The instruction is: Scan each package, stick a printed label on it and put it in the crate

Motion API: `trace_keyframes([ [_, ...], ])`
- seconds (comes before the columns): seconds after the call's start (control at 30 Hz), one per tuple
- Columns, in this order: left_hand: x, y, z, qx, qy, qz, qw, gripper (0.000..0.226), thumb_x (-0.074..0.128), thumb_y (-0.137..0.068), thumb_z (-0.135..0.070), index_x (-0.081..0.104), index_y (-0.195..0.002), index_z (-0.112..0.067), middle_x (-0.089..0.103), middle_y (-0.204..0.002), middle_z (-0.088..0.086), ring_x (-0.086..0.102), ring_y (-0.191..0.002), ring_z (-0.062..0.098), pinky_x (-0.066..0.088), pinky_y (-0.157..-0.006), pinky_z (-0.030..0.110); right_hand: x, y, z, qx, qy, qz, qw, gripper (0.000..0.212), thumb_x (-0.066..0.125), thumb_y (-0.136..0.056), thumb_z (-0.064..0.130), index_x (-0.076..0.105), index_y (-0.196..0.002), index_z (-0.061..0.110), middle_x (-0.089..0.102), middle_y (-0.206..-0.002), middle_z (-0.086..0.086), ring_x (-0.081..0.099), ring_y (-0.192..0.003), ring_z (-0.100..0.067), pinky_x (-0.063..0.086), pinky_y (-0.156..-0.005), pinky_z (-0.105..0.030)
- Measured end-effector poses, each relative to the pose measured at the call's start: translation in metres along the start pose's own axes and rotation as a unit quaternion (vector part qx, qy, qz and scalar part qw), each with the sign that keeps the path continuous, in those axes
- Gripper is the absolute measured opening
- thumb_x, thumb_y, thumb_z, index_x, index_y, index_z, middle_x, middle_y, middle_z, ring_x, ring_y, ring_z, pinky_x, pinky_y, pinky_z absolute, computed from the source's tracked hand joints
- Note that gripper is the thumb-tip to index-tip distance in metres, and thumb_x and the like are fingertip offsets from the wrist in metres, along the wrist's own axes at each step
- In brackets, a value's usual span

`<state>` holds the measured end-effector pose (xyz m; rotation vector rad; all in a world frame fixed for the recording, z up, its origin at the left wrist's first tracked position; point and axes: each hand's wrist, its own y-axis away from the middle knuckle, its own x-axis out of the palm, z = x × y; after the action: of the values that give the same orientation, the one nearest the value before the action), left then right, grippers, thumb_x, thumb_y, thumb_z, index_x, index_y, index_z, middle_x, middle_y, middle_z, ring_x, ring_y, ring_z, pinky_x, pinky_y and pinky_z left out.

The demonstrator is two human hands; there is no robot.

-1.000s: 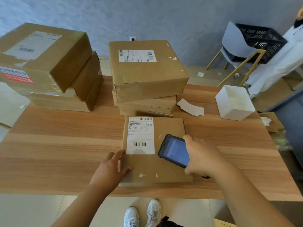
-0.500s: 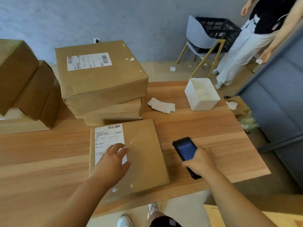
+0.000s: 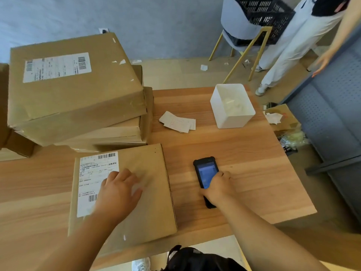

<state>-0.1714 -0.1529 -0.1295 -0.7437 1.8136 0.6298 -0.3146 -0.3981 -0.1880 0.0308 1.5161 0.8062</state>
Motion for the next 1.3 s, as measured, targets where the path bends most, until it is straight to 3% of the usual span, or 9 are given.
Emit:
trace_keyframes([
  [0.17,-0.003,-0.018,-0.007,-0.011,0.016,0.007,1.000,0.028,0.074,-0.075,-0.027,0.069,-0.101,-0.019,0.059,-0.108,0.003,0.055,-0.096,0.030,0.048,-0.080,0.043,-0.010,-0.022,0.010,0.002,0.028,0.005,1.000,0.105,0.064,-0.065,0.075,0.032,-0.136,0.005,0.037,-0.134,-0.011,0.038,-0.120,-0.027,0.042,-0.093,-0.035],
  [0.37,-0.008,-0.048,-0.014,-0.030,0.028,0.011,0.999,0.043,0.067,-0.081,-0.032,0.061,-0.122,-0.021,0.053,-0.128,0.001,0.046,-0.118,0.025,0.042,-0.096,0.041,-0.047,-0.071,0.049,-0.093,-0.050,-0.018,0.994,0.073,0.057,-0.085,0.058,0.043,-0.135,0.007,0.043,-0.139,-0.010,0.041,-0.126,-0.029,0.043,-0.098,-0.040],
  [0.53,-0.010,-0.060,-0.014,-0.058,0.023,0.027,0.998,0.036,0.062,-0.085,-0.035,0.064,-0.120,-0.026,0.056,-0.123,-0.006,0.048,-0.116,0.020,0.040,-0.097,0.038,-0.065,-0.109,0.088,-0.153,-0.161,0.005,0.975,0.051,0.059,-0.090,0.041,0.049,-0.130,0.012,0.058,-0.122,-0.005,0.056,-0.081,-0.013,0.046,-0.062,-0.026],
  [0.6,-0.010,-0.059,-0.015,-0.063,0.030,0.020,0.997,0.030,0.069,-0.081,-0.031,0.070,-0.110,-0.024,0.063,-0.112,-0.004,0.056,-0.106,0.023,0.045,-0.089,0.040,-0.068,-0.121,0.103,-0.167,-0.214,0.005,0.963,0.044,0.061,-0.090,0.035,0.055,-0.128,0.014,0.064,-0.121,-0.003,0.059,-0.081,-0.013,0.043,-0.060,-0.022],
  [0.67,-0.010,-0.058,-0.017,-0.068,0.033,0.016,0.997,0.027,0.075,-0.076,-0.027,0.073,-0.102,-0.023,0.066,-0.104,-0.003,0.061,-0.096,0.024,0.049,-0.082,0.041,-0.069,-0.132,0.115,-0.148,-0.253,0.018,0.956,0.046,0.064,-0.088,0.033,0.056,-0.129,0.013,0.064,-0.123,-0.004,0.062,-0.101,-0.021,0.045,-0.073,-0.024],
  [0.77,-0.008,-0.057,-0.020,-0.078,0.049,0.011,0.996,0.027,0.077,-0.074,-0.025,0.073,-0.100,-0.023,0.066,-0.103,-0.004,0.063,-0.092,0.023,0.049,-0.081,0.042,-0.066,-0.146,0.126,-0.086,-0.277,0.043,0.956,0.048,0.069,-0.086,0.032,0.057,-0.127,0.009,0.064,-0.122,-0.009,0.061,-0.106,-0.026,0.048,-0.082,-0.029],
  [1.0,-0.007,-0.054,-0.022,-0.063,0.046,-0.018,0.997,0.042,0.044,-0.079,-0.044,0.073,-0.098,-0.019,0.067,-0.099,-0.003,0.064,-0.087,0.024,0.051,-0.076,0.043,-0.061,-0.152,0.121,-0.046,-0.275,0.021,0.960,0.031,0.072,-0.084,0.020,0.059,-0.108,0.008,0.065,-0.108,-0.008,0.059,-0.091,-0.024,0.041,-0.071,-0.028],
  [1.2,-0.007,-0.053,-0.023,-0.065,0.041,-0.016,0.997,0.045,0.043,-0.079,-0.045,0.073,-0.100,-0.018,0.066,-0.103,-0.002,0.064,-0.090,0.026,0.051,-0.076,0.044,-0.066,-0.143,0.110,-0.064,-0.344,0.001,0.937,0.010,0.063,-0.089,0.012,0.061,-0.098,0.015,0.068,-0.105,-0.006,0.063,-0.087,-0.022,0.043,-0.057,-0.022],
  [1.3,-0.009,-0.051,-0.021,-0.063,0.057,0.000,0.996,0.041,0.053,-0.080,-0.043,0.071,-0.106,-0.017,0.065,-0.112,-0.001,0.062,-0.100,0.026,0.050,-0.082,0.045,-0.075,-0.128,0.104,-0.043,-0.441,0.017,0.896,0.012,0.057,-0.091,0.010,0.056,-0.089,0.022,0.066,-0.093,-0.002,0.066,-0.075,-0.019,0.047,-0.052,-0.023],
])
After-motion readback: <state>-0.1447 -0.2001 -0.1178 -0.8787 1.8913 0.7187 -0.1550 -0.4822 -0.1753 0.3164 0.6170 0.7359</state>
